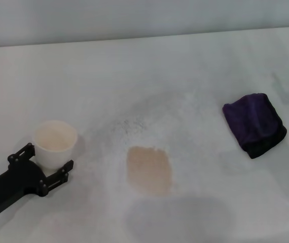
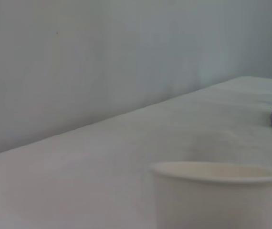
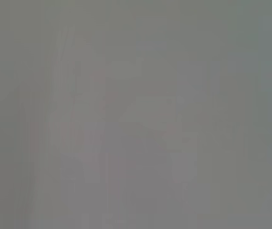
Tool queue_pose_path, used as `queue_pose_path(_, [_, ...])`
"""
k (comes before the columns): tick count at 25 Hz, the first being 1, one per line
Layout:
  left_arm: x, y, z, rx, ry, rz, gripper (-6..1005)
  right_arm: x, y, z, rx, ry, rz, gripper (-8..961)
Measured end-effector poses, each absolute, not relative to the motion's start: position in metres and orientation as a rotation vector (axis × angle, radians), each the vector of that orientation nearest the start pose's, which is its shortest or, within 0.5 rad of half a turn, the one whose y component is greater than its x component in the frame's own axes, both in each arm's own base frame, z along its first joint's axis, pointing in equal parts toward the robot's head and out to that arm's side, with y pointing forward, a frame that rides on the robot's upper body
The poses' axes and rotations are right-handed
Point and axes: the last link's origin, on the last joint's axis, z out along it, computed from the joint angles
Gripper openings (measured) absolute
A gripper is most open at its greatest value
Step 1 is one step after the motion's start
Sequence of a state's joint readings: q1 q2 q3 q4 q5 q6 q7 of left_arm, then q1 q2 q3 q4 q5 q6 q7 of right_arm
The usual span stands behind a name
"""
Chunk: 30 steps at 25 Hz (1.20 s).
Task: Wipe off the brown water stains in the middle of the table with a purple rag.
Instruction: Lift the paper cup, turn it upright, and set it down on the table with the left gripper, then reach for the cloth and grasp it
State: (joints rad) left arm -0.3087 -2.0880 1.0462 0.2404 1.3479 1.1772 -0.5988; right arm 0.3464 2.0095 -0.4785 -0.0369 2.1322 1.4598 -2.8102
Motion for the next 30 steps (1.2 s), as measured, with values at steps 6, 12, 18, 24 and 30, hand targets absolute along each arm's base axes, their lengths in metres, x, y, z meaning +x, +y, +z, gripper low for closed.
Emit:
queue_pose_path(6, [-0.346,0.26,-0.068,-2.379,-0.493,-0.52,822,0.365,0.289,0.055,-1.531,0.403,0.767,740])
queue_pose_path(12, [-0.351,0.251,-0.069,-2.375,-0.471,-0.499,872,0.366,0.289,0.054,-1.532,0.4,0.759,740])
queue_pose_path(18, [-0.353,0.241,-0.07,-2.363,-0.483,-0.522,877,0.369,0.293,0.055,-1.536,0.409,0.732,740])
queue_pose_path(24, [-0.353,0.221,-0.067,-2.284,-0.467,-0.602,879,0.372,0.297,0.062,-1.53,0.403,0.698,740])
queue_pose_path(30, [-0.353,0.207,-0.064,-2.241,-0.476,-0.655,879,0.383,0.299,0.065,-1.499,0.451,0.646,739])
